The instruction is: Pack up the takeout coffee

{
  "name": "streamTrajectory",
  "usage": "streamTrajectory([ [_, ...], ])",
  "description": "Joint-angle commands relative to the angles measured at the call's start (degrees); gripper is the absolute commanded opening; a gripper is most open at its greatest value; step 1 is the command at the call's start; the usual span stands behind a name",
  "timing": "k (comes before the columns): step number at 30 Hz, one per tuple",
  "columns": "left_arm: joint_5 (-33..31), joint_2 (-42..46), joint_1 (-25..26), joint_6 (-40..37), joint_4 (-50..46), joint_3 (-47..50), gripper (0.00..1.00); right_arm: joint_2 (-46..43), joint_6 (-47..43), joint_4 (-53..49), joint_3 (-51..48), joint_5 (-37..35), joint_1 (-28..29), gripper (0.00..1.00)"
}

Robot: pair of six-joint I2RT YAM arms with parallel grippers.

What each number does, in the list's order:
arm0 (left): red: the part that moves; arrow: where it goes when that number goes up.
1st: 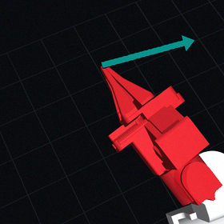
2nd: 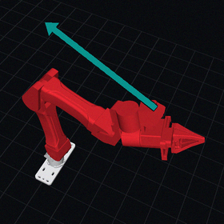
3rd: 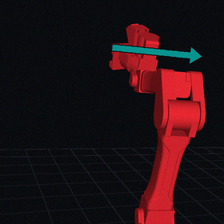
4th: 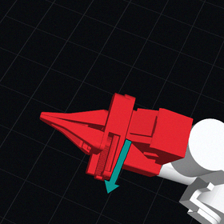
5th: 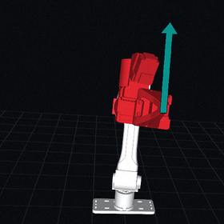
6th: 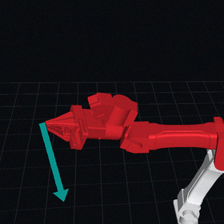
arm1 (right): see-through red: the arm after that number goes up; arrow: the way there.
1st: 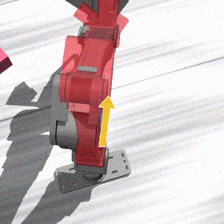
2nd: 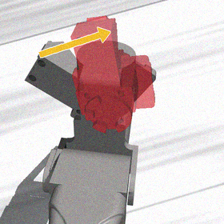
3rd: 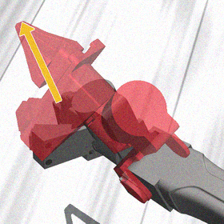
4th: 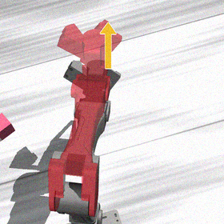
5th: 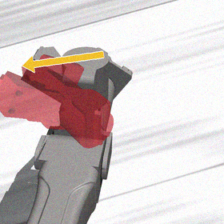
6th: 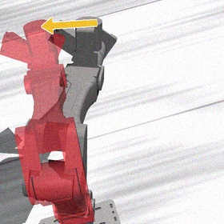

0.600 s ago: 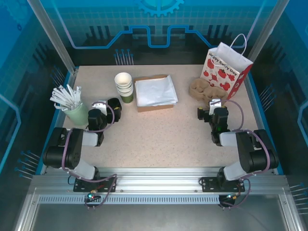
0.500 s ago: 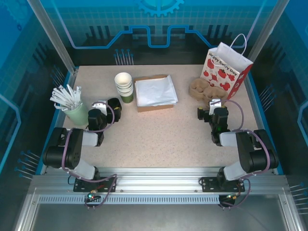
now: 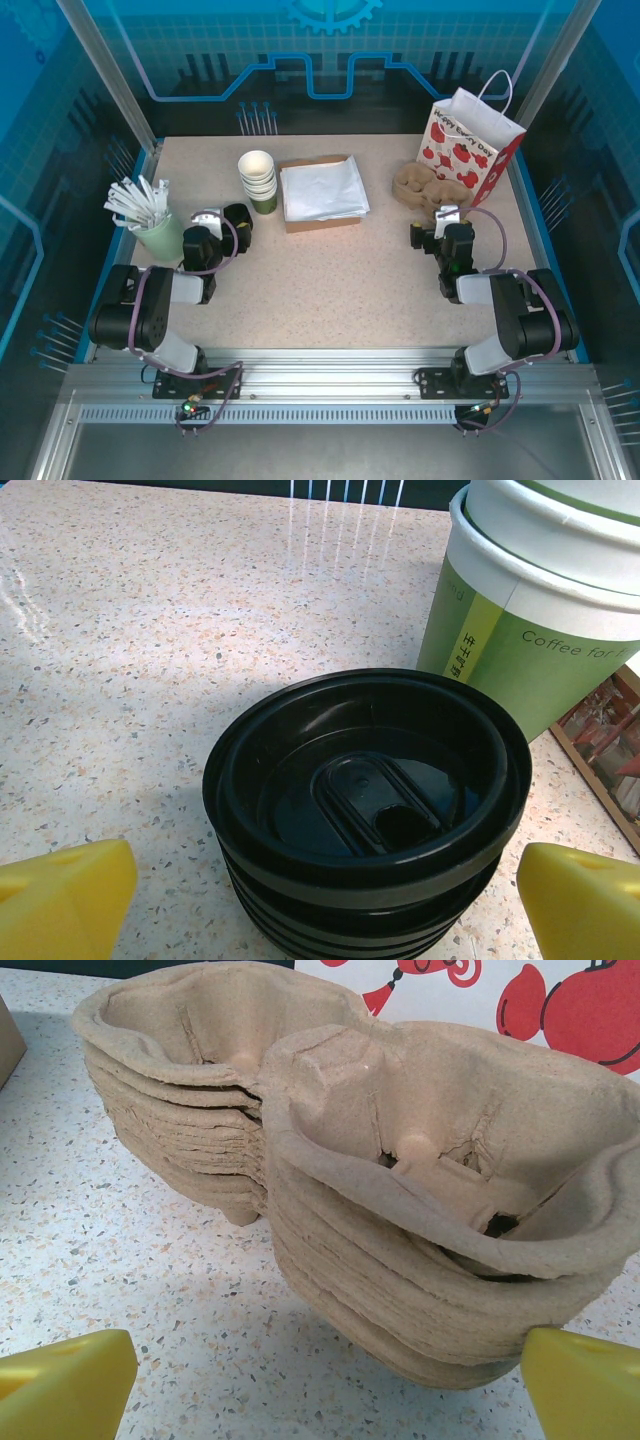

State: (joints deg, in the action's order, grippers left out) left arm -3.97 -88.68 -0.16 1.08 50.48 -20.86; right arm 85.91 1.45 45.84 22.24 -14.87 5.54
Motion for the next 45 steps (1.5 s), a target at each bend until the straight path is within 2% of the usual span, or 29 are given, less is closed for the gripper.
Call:
streamTrajectory([
  [1,1.36,0.00,-0.17,-0.99,1.21,-1.36,0.99,0.22,0.40,0.12,1.05,0.12,-0.04,1.00],
  [10,1.17,0.12,-0.11,-0.84,1.51,-1.11,0.99,-0.20,0.46,-0.21,1.15,-0.52,0.13,1.00],
  [14,-0.64,6.84,-0.11,-0.22,-1.66,0.28,0.99,-4.04,-0.45,-0.89,-0.07,-2.50,1.48,1.00],
  [17,-3.17,16.52,-0.10,1.56,-10.12,-0.07,0.99,-12.47,3.48,-14.26,2.36,-7.31,1.48,1.00],
  [19,-6.28,23.59,-0.15,8.37,-17.82,-1.16,0.99,-18.30,8.32,-21.38,3.50,-9.41,0.79,1.00],
  [21,-6.22,30.54,-0.14,14.66,-27.57,-3.73,0.99,-24.76,14.62,-28.67,4.62,-11.17,0.10,1.00],
  [25,1.05,37.53,0.12,23.94,-41.65,-10.94,0.99,-35.09,29.86,-50.03,11.10,-13.42,-1.31,1.00],
  [28,6.14,38.89,1.45,27.03,-48.29,-16.12,0.98,-41.42,30.23,-51.31,11.91,-6.12,-0.86,1.00],
  [31,6.38,37.01,3.58,25.01,-57.04,-23.23,0.98,-44.42,27.91,-47.56,12.66,5.20,2.36,0.97],
  [33,4.96,33.95,4.79,22.59,-62.59,-28.59,0.97,-42.71,25.31,-49.97,16.52,8.09,7.00,0.97],
  [38,0.79,23.86,6.27,15.76,-71.38,-40.25,0.93,-33.31,15.84,-59.42,28.60,7.51,21.82,0.97],
  [41,-0.09,14.59,6.16,12.49,-74.81,-47.63,0.87,-28.69,13.79,-61.48,32.81,4.68,27.02,0.98],
  [45,-1.21,2.54,6.05,10.29,-78.93,-57.92,0.75,-24.68,14.24,-60.97,34.59,2.88,29.76,0.98],
])
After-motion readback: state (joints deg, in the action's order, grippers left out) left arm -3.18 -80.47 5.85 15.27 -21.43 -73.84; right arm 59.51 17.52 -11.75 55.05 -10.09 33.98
